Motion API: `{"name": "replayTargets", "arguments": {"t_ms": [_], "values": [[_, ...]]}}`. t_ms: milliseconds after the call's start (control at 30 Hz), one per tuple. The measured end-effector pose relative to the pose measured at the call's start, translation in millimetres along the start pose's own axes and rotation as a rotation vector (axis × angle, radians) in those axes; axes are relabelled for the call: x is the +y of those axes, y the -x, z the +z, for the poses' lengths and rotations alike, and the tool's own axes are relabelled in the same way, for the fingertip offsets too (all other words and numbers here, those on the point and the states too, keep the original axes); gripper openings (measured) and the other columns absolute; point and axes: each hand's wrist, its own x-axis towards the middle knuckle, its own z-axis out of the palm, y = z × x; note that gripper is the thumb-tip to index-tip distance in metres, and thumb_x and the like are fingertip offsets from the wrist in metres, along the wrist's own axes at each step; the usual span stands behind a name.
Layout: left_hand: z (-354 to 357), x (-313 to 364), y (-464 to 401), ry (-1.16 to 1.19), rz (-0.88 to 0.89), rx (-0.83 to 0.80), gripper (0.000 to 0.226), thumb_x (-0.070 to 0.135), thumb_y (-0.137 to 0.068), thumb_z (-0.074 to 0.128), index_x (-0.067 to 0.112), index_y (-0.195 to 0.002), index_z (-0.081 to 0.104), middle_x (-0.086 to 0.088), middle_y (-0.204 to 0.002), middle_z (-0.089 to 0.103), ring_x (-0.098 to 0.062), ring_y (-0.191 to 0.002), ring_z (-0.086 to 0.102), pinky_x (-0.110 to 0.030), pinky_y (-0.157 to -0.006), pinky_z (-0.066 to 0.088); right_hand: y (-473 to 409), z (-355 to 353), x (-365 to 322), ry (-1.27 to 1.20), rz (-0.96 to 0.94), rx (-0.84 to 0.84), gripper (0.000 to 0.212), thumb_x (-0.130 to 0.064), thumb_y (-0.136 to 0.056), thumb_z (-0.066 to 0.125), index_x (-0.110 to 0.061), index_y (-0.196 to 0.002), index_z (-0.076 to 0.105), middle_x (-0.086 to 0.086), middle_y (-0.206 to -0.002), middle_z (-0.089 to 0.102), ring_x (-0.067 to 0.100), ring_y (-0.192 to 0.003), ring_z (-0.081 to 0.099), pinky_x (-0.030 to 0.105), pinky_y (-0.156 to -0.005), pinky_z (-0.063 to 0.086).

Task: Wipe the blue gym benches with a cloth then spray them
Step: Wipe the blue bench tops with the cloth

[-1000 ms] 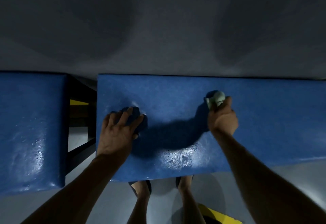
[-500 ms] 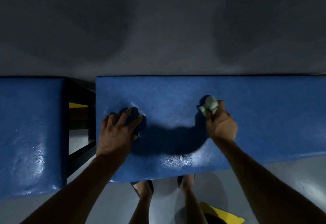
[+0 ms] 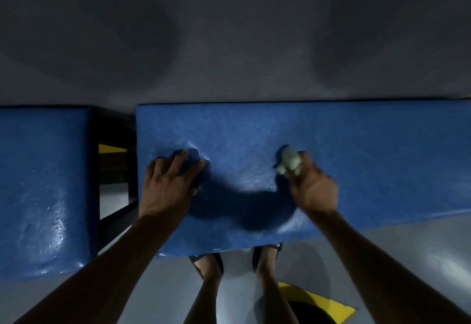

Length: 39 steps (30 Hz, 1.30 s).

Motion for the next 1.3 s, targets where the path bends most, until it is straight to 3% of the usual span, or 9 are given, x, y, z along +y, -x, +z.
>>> {"name": "replayTargets", "arguments": {"t_ms": [167,333,433,600,700,867,1000,1167,1300], "values": [[2.2,1.5,0.8,0.015,-0.027,-0.003,0.066,0.037,-0.074,0.078,0.038,-0.135,0.052,-0.005,-0.148,0.045,-0.037,-0.122,0.043,-0.053,-0.104,0.035,10.5,8.3,-18.6,-0.150,0.429,0.022,0.046,-0.041,-0.086,0.052,-0.018,-0.125,0.044,0.016,-0.100,0.068,0.042,-0.083,0.064,0.041,-0.068,0.048],[0.7,1.2,2.8,0.012,-0.025,-0.007,0.063,0.040,-0.080,0.072,0.039,-0.139,0.048,-0.003,-0.152,0.040,-0.036,-0.126,0.039,-0.053,-0.108,0.033,71.5,31.1,-121.8,-0.162,-0.197,-0.054,0.058,-0.037,-0.073,0.063,-0.021,-0.127,0.048,0.002,-0.087,0.068,0.025,-0.057,0.064,0.027,-0.047,0.048],[0.9,-0.4,3.2,0.000,-0.023,-0.018,0.063,0.044,-0.081,0.070,0.041,-0.139,0.046,-0.002,-0.152,0.038,-0.037,-0.127,0.039,-0.054,-0.109,0.032,52.5,23.4,-90.0,-0.093,-0.480,-0.056,0.049,-0.038,-0.075,0.058,-0.023,-0.121,0.052,0.001,-0.091,0.068,0.026,-0.064,0.065,0.029,-0.052,0.049],[2.9,3.9,4.7,0.021,-0.036,0.008,0.062,0.036,-0.078,0.074,0.038,-0.136,0.051,-0.003,-0.150,0.042,-0.039,-0.122,0.043,-0.054,-0.107,0.033,20.7,4.9,22.7,-0.018,0.052,0.019,0.043,-0.039,-0.084,0.052,-0.018,-0.122,0.051,0.013,-0.087,0.069,0.038,-0.066,0.064,0.036,-0.057,0.047],[3.6,6.6,4.2,0.017,-0.039,0.020,0.064,0.034,-0.077,0.076,0.038,-0.136,0.051,-0.002,-0.150,0.041,-0.038,-0.123,0.042,-0.053,-0.107,0.032,29.1,9.6,13.0,-0.118,0.383,0.031,0.038,-0.034,-0.088,0.054,-0.016,-0.121,0.045,0.019,-0.091,0.067,0.044,-0.075,0.063,0.041,-0.063,0.046],[5.5,8.5,8.1,0.010,-0.044,0.020,0.066,0.036,-0.080,0.074,0.037,-0.140,0.046,-0.003,-0.154,0.036,-0.039,-0.128,0.038,-0.055,-0.108,0.031,94.5,32.6,-95.5,-0.178,-0.161,-0.056,0.048,-0.035,-0.078,0.063,-0.021,-0.123,0.053,0.000,-0.087,0.070,0.023,-0.061,0.066,0.028,-0.051,0.050],[9.7,5.1,18.6,0.010,-0.005,0.046,0.068,0.037,-0.084,0.069,0.036,-0.146,0.040,-0.003,-0.157,0.031,-0.037,-0.137,0.032,-0.058,-0.111,0.026,88.3,19.2,-68.1,-0.104,-0.470,-0.073,0.044,-0.039,-0.074,0.054,-0.022,-0.115,0.054,0.000,-0.086,0.068,0.024,-0.063,0.065,0.026,-0.050,0.049],[4.1,0.8,47.9,0.051,0.029,0.099,0.054,0.040,-0.093,0.043,0.033,-0.146,0.038,-0.007,-0.156,0.032,-0.035,-0.138,0.033,-0.055,-0.111,0.024,60.3,4.5,45.6,-0.043,0.119,-0.032,0.046,-0.044,-0.085,0.051,-0.019,-0.124,0.048,0.011,-0.090,0.069,0.036,-0.070,0.066,0.038,-0.061,0.050],[6.5,4.1,71.0,0.020,0.011,0.019,0.055,0.045,-0.091,0.034,0.032,-0.144,0.041,-0.009,-0.151,0.037,-0.037,-0.131,0.037,-0.056,-0.108,0.030,77.8,13.4,17.8,-0.217,0.447,-0.016,0.051,-0.033,-0.088,0.054,-0.017,-0.136,0.041,0.019,-0.101,0.067,0.042,-0.086,0.064,0.042,-0.070,0.049]]}}
